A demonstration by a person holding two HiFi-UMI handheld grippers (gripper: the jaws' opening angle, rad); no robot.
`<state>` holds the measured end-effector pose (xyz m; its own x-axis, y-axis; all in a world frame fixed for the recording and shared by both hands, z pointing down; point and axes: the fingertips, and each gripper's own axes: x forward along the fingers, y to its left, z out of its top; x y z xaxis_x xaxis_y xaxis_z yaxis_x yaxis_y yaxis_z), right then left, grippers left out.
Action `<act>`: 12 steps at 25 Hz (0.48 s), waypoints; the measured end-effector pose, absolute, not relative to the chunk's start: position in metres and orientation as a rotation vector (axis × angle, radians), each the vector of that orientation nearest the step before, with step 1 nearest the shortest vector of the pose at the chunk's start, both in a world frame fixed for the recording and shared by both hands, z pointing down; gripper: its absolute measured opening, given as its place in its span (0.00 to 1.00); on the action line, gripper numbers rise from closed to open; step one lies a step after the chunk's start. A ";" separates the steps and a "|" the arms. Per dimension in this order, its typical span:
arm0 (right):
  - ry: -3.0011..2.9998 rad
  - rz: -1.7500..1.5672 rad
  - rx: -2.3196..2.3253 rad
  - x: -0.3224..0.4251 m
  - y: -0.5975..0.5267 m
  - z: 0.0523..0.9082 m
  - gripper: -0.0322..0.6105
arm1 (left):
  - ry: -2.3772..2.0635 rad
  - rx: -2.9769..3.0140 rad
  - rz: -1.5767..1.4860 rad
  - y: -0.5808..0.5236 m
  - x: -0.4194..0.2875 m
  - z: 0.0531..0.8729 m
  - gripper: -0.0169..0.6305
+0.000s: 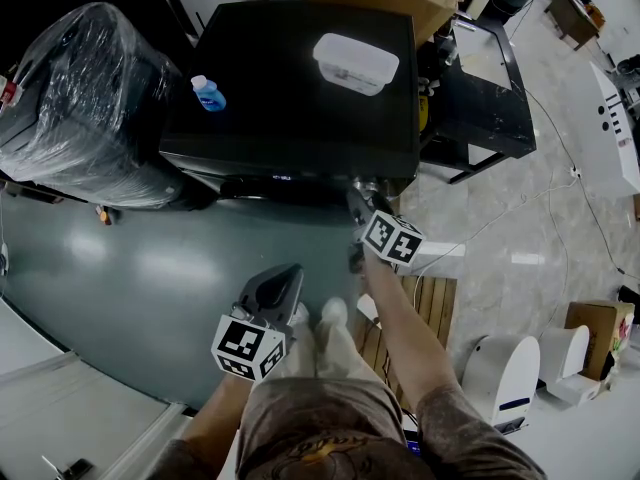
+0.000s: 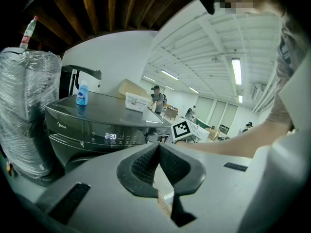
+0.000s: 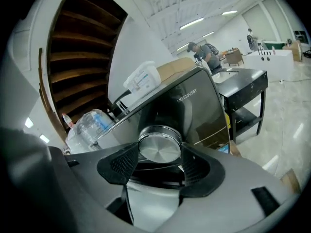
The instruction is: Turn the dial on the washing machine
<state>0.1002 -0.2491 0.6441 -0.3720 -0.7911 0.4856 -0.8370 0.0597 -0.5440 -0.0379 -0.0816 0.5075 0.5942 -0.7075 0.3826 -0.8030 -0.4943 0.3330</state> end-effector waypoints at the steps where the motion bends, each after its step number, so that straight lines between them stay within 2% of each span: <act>1: -2.255 1.253 1.728 0.100 -0.249 0.644 0.47 | -1.201 2.346 0.267 -0.082 -0.038 0.507 0.03; 12: -2.341 1.662 1.748 0.102 -0.250 0.639 0.47 | -1.200 2.346 0.269 -0.080 -0.036 0.508 0.03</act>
<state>0.1024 -0.2502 0.6394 -0.4416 -0.8234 0.3564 -0.6081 -0.0174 -0.7937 -0.0361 -0.0804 0.5082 0.5948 -0.7064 0.3836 -0.8026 -0.4953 0.3324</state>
